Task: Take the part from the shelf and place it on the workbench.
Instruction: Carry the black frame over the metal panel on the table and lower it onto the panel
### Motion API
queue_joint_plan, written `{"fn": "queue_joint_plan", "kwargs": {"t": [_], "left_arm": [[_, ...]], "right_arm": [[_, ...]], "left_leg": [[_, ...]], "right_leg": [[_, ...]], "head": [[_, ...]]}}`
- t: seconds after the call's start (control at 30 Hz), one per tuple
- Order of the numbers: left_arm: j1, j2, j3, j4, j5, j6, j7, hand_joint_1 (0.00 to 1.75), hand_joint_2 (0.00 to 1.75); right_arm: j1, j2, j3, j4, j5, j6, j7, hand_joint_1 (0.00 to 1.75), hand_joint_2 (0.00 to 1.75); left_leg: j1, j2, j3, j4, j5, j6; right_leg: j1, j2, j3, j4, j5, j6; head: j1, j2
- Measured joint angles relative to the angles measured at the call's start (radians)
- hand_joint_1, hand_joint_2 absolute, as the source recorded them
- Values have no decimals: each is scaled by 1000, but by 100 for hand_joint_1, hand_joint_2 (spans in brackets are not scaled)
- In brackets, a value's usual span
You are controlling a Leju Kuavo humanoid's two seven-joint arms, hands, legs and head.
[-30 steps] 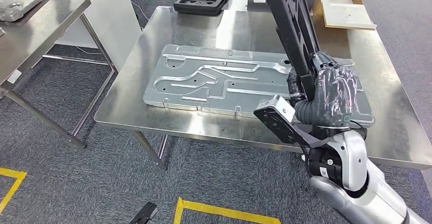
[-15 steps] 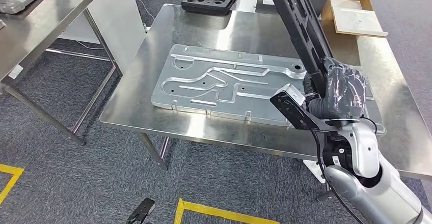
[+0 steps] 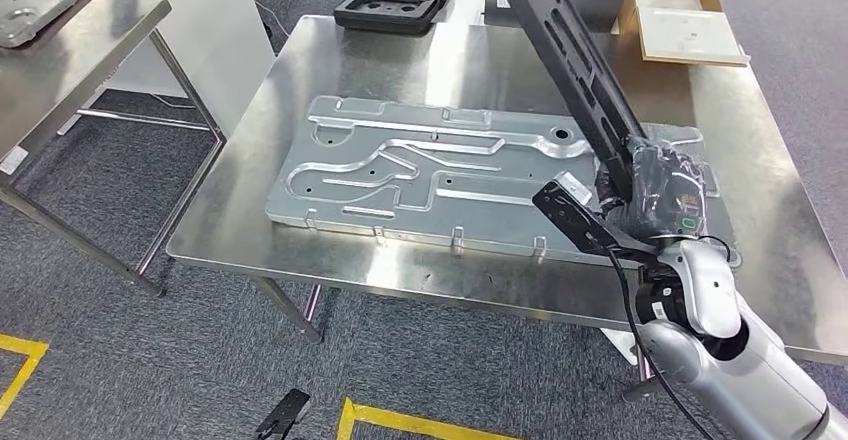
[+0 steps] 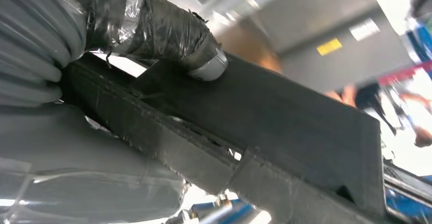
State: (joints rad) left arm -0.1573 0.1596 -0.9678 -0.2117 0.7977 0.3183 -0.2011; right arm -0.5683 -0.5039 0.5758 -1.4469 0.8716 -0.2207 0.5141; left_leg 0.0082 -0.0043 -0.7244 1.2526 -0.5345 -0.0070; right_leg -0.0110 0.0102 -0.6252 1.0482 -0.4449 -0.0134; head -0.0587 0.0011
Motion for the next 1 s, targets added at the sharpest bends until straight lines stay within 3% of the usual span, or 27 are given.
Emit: {"fn": "queue_joint_plan", "kwargs": {"t": [0.07, 0.13, 0.2, 0.27, 0.33, 0.4, 0.47, 0.5, 0.53, 0.6, 0.67, 0.73, 0.8, 0.93, 0.97, 1.0], "left_arm": [[-1, 2, 0, 0, 6, -12, -9, 0, 175], [-2, 4, 1, 0, 9, -25, -12, 0, 175], [-3, 6, 1, 0, 11, -38, -11, 0, 175], [-3, 7, 2, 0, 11, -47, -11, 0, 175], [-4, 7, 2, 0, 11, -49, -12, 0, 175], [-6, 8, 2, 0, 11, -45, -14, 0, 175], [-5, 7, 2, 0, 12, -39, -15, 0, 87], [-4, 6, 2, 0, 13, -35, -15, 0, 44], [-3, 5, 2, 0, 14, -32, -15, 0, 0], [-3, 6, 2, 0, 18, -29, -17, 0, 0], [-2, 8, 4, 0, 23, -29, -21, 0, 0], [-1, 9, 5, 0, 27, -28, -24, 0, 0], [0, 8, 5, 0, 29, -27, -27, 0, 0], [1, 7, 10, 0, 30, -21, -26, 0, 0], [2, 7, 11, 0, 30, -17, -25, 0, 0], [3, 7, 12, 0, 31, -12, -24, 0, 0]], "right_arm": [[2, 0, 2, 12, -16, 11, 0, 175, 175], [3, 0, 4, 24, -27, 19, 0, 175, 175], [6, 0, 9, 38, -34, 24, 0, 87, 87], [7, -1, 13, 49, -41, 27, 0, 0, 0], [3, -3, 14, 63, -51, 35, 0, 0, 0], [5, -3, 17, 84, -62, 45, 0, 0, 0], [15, -3, 22, 102, -68, 48, 0, 0, 0], [18, -4, 24, 109, -69, 46, 0, 0, 0], [19, -4, 24, 114, -70, 44, 0, 0, 0], [18, -4, 25, 122, -70, 37, 0, 0, 0], [22, -4, 25, 129, -69, 28, 0, 0, 0], [28, -4, 26, 132, -66, 18, 0, 0, 0], [30, -5, 26, 132, -61, 10, 0, 0, 0], [35, -5, 26, 132, -42, -17, 0, 0, 0], [38, -5, 26, 132, -32, -33, 0, 0, 0], [41, -5, 25, 130, -20, -53, 0, 0, 0]], "left_leg": [[-9, 0, 45, -119, 74, 22], [-18, 0, 83, -207, 105, 39], [-24, -1, 93, -229, 104, 44], [-18, 0, 105, -249, 112, 47], [-10, 2, 120, -271, 120, 50], [-8, 2, 125, -275, 120, 53], [-5, 1, 125, -272, 116, 51], [-3, 1, 125, -269, 113, 47], [1, 0, 125, -263, 108, 42], [4, -1, 121, -241, 95, 26], [2, -3, 114, -225, 86, 12], [1, -3, 111, -223, 85, 5], [4, -1, 103, -200, 68, -2], [4, 0, 1, 12, -27, -8], [4, 0, -17, 42, -29, -5], [2, 0, -17, 38, -14, 0]], "right_leg": [[6, 1, 10, -1, -6, -1], [8, 1, 13, -3, -10, 3], [5, 1, 14, -8, -9, 13], [3, -1, 14, -8, -13, 24], [2, -3, -8, 42, -44, 35], [-4, -3, -66, 157, -96, 46], [-12, -5, -109, 229, -108, 57], [-16, -6, -105, 215, -89, 61], [-20, -7, -83, 167, -57, 66], [-23, -6, -26, 53, -11, 72], [-21, -3, -3, 8, -6, 59], [-19, -1, -4, 10, -5, 38], [-19, -1, -2, 7, -3, 24], [-13, -2, 3, 3, -2, 11], [-10, -1, 3, 3, -3, 10], [-7, -1, 4, 3, -4, 9]], "head": [[1, 0], [3, 0], [4, 0], [4, 0], [6, 0], [7, 0], [8, 0], [7, 0], [8, 0], [9, 0], [10, 0], [9, 0], [7, 0], [4, 0], [4, 0], [5, 0]]}}
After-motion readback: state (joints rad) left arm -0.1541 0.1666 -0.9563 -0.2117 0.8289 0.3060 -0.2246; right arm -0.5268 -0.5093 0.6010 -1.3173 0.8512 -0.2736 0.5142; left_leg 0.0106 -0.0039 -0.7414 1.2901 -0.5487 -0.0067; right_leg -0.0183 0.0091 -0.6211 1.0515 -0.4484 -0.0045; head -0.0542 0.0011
